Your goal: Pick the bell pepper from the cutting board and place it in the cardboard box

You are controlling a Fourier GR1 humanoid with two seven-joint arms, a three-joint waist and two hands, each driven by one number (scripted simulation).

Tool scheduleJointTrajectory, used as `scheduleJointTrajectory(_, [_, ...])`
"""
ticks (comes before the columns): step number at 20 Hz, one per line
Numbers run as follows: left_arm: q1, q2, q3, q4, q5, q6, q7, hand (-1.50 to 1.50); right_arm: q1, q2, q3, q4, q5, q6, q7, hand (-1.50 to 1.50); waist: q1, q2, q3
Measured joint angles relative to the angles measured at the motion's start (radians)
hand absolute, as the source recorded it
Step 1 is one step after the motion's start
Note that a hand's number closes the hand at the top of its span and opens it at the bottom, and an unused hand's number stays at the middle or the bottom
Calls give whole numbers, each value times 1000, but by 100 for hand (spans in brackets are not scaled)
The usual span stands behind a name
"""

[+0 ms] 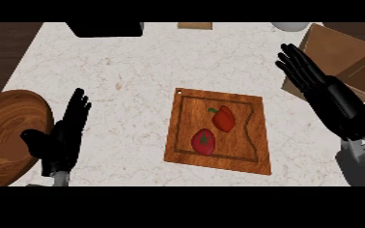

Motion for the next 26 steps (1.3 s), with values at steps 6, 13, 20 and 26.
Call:
scheduleJointTrajectory(6, [-112,106,-40,-24,-101,-119,-71,0,-162,-44,-89,3,-37,85,-59,-150,21,16,6])
scheduleJointTrajectory(13, [-232,176,-67,-3,-130,-274,-123,0,-244,-156,-68,197,227,223,-349,-150,41,34,8])
scheduleJointTrajectory(20, [-267,170,-71,20,-147,-317,-131,0,-304,-197,30,331,529,234,-682,-150,48,30,8])
scheduleJointTrajectory(26, [-267,175,-52,27,-148,-340,-130,0,-381,-234,173,302,757,249,-655,-150,40,21,6])
